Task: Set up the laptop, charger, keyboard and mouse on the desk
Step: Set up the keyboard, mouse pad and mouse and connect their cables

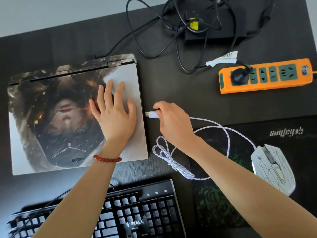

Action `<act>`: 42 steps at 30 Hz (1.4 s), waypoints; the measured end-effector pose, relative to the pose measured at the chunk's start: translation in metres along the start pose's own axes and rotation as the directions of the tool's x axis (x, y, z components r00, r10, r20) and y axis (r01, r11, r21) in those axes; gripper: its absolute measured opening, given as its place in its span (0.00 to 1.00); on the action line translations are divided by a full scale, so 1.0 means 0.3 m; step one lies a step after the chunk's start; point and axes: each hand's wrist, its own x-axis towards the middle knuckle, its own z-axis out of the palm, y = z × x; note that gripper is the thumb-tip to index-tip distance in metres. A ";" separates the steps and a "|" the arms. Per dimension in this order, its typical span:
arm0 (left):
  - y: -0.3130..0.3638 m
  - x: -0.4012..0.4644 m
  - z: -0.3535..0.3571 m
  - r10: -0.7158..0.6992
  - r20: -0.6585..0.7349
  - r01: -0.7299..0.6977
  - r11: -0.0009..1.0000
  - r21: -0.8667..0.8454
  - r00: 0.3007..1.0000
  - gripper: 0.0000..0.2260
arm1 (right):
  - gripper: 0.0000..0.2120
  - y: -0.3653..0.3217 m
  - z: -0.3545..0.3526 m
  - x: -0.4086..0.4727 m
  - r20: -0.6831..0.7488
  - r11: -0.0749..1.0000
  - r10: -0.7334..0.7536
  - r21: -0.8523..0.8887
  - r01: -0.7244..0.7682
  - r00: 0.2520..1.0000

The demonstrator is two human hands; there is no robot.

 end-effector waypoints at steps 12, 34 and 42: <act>0.005 -0.002 0.003 0.004 -0.009 -0.004 1.000 0.001 1.000 0.21 | 0.08 -0.002 0.015 0.023 -0.017 0.996 0.038 0.084 -0.037 0.999; 0.002 -0.002 0.004 0.023 0.010 -0.023 1.000 0.012 1.000 0.20 | 0.08 0.017 0.015 0.052 -0.006 0.973 -0.212 0.090 0.212 0.977; -0.004 0.000 0.006 0.023 0.054 -0.023 1.000 -0.002 0.998 0.21 | 0.07 0.018 0.023 0.057 0.002 0.978 -0.210 0.000 0.210 0.978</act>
